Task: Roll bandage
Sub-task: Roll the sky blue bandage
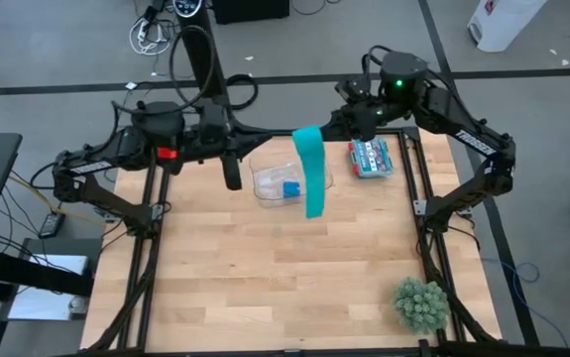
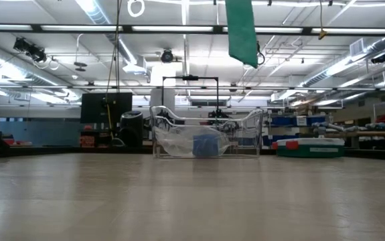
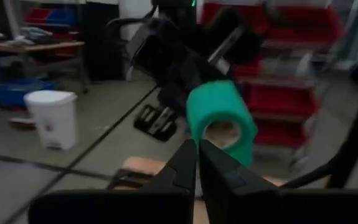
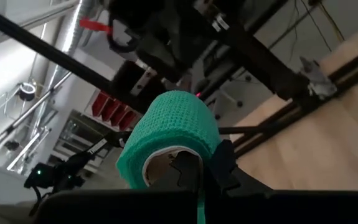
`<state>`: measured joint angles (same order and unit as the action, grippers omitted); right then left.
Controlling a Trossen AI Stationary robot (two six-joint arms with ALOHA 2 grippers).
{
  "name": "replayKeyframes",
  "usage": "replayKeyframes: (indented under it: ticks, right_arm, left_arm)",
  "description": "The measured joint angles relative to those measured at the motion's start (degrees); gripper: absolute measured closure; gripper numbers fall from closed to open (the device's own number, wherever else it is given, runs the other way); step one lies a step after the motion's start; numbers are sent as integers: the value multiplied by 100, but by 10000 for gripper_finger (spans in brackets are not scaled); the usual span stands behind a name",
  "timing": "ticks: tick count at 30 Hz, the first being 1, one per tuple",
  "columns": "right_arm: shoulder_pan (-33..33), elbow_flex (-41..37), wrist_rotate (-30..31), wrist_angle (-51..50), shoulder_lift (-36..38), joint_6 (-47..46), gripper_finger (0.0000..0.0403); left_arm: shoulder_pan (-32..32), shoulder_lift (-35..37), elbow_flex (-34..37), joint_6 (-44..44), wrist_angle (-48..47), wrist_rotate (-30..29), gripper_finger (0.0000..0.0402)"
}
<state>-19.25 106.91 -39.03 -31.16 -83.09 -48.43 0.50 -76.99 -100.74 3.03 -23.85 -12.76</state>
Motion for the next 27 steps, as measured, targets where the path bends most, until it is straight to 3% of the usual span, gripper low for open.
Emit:
replayKeyframes:
  ticks: [9,15,27]
  right_arm:
    - [98,-4,39,130,-383,-153,403]
    - [63,2,32,521,-427,-152,403]
    - [43,0,-138,1027,-601,-359,403]
  left_arm:
    - [-106,-42,-51,171,-455,-701,301]
    - [-198,-46,-51,226,-575,-710,261]
    - [-230,-46,-51,163,-696,-843,249]
